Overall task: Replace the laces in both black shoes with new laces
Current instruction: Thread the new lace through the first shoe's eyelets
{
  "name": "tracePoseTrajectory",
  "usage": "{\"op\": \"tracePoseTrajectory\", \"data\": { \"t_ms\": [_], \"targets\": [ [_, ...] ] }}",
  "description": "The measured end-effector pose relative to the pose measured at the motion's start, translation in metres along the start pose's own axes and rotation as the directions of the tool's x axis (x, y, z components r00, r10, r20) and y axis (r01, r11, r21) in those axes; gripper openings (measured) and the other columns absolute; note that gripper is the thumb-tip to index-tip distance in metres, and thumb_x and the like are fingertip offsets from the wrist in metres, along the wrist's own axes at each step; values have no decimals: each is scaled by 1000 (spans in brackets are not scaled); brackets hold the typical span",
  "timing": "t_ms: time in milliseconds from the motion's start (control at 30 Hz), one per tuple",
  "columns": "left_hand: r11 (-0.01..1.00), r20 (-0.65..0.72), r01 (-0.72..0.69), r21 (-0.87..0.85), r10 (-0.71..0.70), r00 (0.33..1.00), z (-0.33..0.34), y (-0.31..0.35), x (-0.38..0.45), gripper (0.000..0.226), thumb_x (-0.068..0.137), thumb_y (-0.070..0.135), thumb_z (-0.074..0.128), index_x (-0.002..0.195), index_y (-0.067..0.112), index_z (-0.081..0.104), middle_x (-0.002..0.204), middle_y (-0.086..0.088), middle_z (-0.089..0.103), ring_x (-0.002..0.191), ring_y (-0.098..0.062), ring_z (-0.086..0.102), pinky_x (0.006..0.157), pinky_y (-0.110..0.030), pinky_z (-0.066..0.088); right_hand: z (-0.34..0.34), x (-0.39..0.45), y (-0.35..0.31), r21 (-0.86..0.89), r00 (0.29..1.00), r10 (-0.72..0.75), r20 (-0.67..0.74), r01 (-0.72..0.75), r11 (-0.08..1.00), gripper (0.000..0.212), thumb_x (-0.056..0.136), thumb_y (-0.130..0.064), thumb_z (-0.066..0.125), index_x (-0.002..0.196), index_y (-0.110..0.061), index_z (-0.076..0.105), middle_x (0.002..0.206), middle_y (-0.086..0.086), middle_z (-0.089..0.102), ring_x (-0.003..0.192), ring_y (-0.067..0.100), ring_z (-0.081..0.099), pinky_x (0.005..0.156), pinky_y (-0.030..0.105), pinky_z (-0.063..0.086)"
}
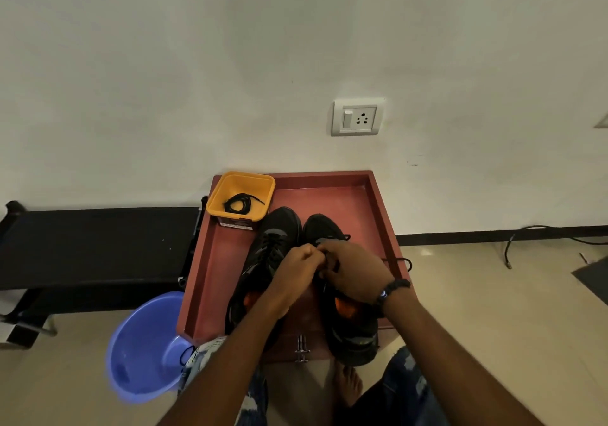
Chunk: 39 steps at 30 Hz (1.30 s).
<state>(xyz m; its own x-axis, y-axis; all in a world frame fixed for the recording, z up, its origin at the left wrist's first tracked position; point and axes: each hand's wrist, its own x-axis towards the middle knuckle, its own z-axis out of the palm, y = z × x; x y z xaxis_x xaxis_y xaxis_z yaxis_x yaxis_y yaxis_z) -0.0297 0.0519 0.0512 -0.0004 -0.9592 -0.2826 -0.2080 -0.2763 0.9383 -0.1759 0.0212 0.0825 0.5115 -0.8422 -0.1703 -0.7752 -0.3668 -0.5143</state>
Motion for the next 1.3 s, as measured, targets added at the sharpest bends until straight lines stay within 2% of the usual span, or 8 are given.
{"op": "tracePoseTrajectory", "data": {
  "t_ms": [100, 233, 333, 500, 667, 900, 1067, 1300],
  "targets": [
    [997, -14, -21, 72, 22, 1000, 2, -6, -2, 27, 100, 26, 53, 84, 8, 63, 83, -12, 59, 76, -15, 54, 75, -36, 43, 13, -8, 5, 58, 993, 57, -106, -51, 997, 21, 99, -24, 52, 116, -24, 64, 109, -3, 66, 94, 12, 60, 88, 32, 53],
    [981, -254, 172, -87, -189, 948, -2, -7, 17, 31, 100, 44, 50, 94, 14, 56, 90, -6, 61, 82, -20, 57, 77, -39, 48, 28, -17, 13, 92, 988, 74, -139, -62, 994, 18, 98, -27, 55, 110, -27, 69, 107, -7, 70, 93, 9, 63, 88, 31, 55],
    [982, -213, 188, -35, -191, 958, -3, -2, 35, 31, 98, 44, 54, 100, 13, 60, 97, -2, 63, 91, -16, 58, 82, -36, 47, 29, -18, 17, 141, 984, 57, -170, -33, 989, 21, 99, -26, 53, 113, -28, 69, 110, -11, 69, 96, 6, 63, 90, 27, 53],
    [972, -216, -25, 235, 77, 973, 1, 15, 53, 21, 91, 15, 67, 112, 11, 68, 94, 3, 66, 96, -18, 64, 79, -24, 48, 19, -11, 21, 201, 978, 36, -204, 6, 980, 19, 101, -30, 51, 103, -26, 69, 90, -15, 61, 79, 3, 60, 74, 23, 50],
    [881, -28, -233, 413, 267, 963, -3, 32, 56, 24, 92, 19, 58, 111, 16, 71, 103, 2, 70, 96, -12, 62, 79, -13, 46, -3, -4, 17, 280, 957, 41, -288, 44, 959, 23, 100, -34, 54, 96, -20, 71, 82, -9, 65, 72, 4, 61, 68, 21, 51],
    [994, 7, -103, -19, 103, 995, -6, 31, 39, 22, 100, 11, 51, 95, 13, 72, 84, 1, 71, 80, -13, 65, 70, -21, 48, -44, -4, -9, 439, 916, 56, -398, 136, 888, 27, 97, -41, 57, 76, -28, 69, 67, -9, 64, 60, -1, 58, 53, 15, 43],
    [998, 71, -51, 27, 49, 996, -10, 24, 25, 28, 97, 3, 45, 107, 11, 69, 93, -3, 70, 80, -11, 61, 69, -21, 45, -77, -2, -29, 491, 893, 7, -449, 241, 837, 29, 97, -43, 55, 82, -26, 73, 79, -11, 70, 67, -3, 60, 62, 14, 47],
    [1000, -12, -15, 27, 16, 1000, -5, 14, 23, 25, 90, 0, 55, 104, 19, 60, 101, -11, 64, 88, -18, 61, 73, -26, 48, -78, 4, -27, 441, 900, 34, -434, 179, 879, 31, 94, -51, 54, 86, -29, 74, 82, -4, 71, 73, 16, 64, 70, 35, 57]
  ]
}}
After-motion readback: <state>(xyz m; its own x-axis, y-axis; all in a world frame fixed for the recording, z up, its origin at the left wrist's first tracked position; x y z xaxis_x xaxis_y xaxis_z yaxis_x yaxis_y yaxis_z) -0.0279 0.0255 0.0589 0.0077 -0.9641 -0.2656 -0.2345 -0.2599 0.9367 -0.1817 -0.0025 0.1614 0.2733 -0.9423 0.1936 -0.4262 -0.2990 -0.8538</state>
